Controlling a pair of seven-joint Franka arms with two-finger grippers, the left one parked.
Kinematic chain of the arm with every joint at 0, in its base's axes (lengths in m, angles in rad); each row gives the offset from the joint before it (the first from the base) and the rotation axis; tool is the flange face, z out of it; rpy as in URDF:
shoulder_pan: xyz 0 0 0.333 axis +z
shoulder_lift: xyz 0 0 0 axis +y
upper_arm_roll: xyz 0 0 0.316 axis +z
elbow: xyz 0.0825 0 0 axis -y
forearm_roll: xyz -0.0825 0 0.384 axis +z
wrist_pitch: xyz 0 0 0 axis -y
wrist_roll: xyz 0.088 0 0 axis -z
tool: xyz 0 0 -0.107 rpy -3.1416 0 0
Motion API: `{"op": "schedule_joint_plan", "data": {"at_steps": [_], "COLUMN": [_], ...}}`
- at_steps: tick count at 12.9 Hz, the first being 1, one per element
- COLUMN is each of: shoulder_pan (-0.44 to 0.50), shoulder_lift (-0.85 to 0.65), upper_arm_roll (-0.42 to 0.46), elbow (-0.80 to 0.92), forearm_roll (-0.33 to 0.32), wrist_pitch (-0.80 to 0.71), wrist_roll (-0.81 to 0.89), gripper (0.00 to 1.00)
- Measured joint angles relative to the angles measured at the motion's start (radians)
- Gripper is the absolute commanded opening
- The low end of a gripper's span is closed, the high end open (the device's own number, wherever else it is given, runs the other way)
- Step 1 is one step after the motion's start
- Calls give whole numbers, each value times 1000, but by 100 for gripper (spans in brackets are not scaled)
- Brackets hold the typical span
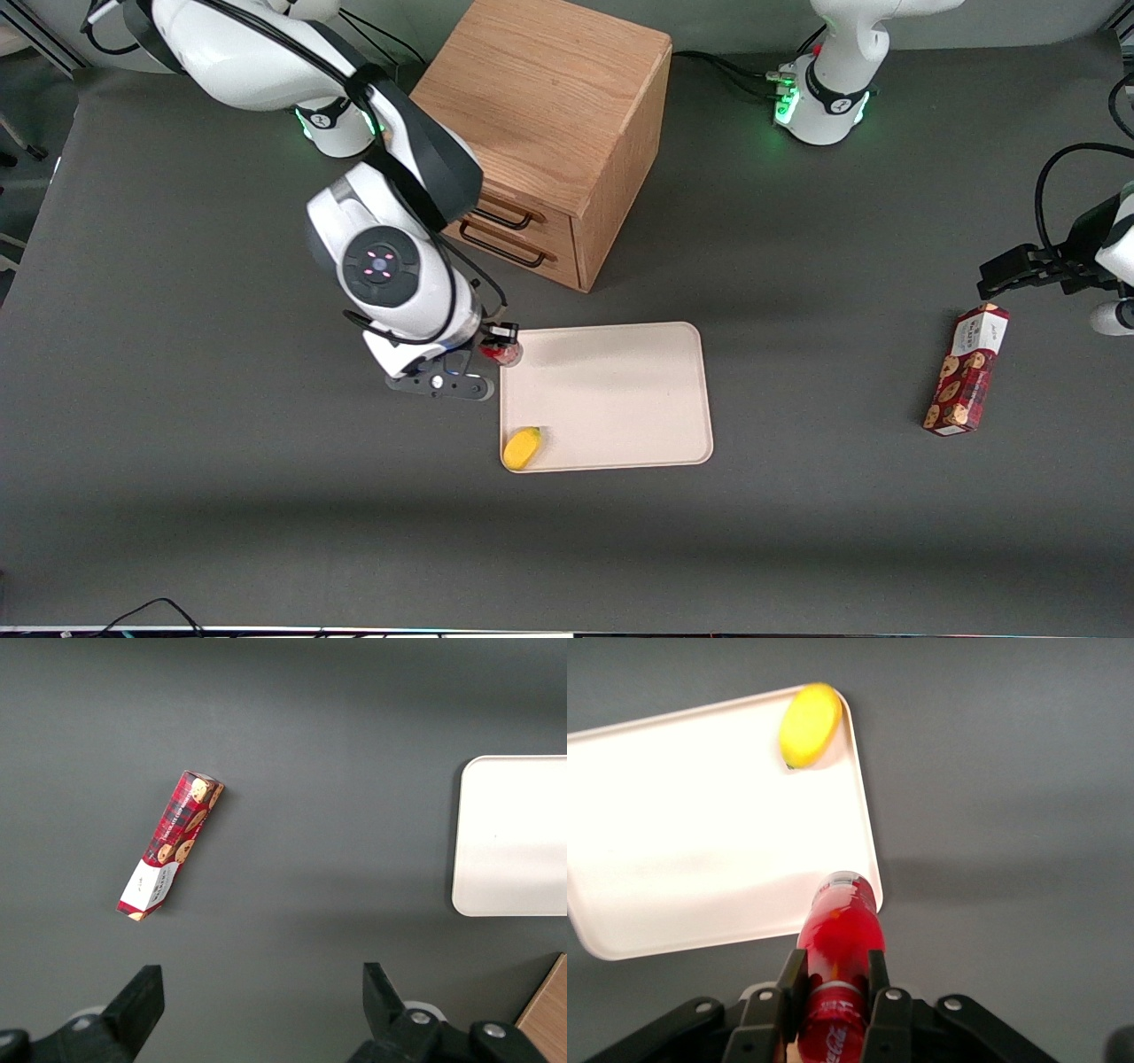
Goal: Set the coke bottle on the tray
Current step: 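Carry the red bottle with the right gripper over the white tray's corner, then lower the bottle onto the tray and open the right gripper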
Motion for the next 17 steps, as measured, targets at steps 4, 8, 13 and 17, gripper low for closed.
{"op": "schedule_joint_plan", "data": {"at_steps": [4, 8, 13, 17], "shoulder_pan": [6, 6, 5, 5], "shoulder_lift": [5, 5, 7, 8], "upper_arm_roll": [6, 6, 6, 6], "elbow": [-124, -159, -173, -176], "forearm_roll": [-19, -29, -64, -70], "wrist_pitch": [134, 182, 212, 228], "wrist_roll": [40, 69, 95, 103], "gripper": [0, 20, 72, 100]}}
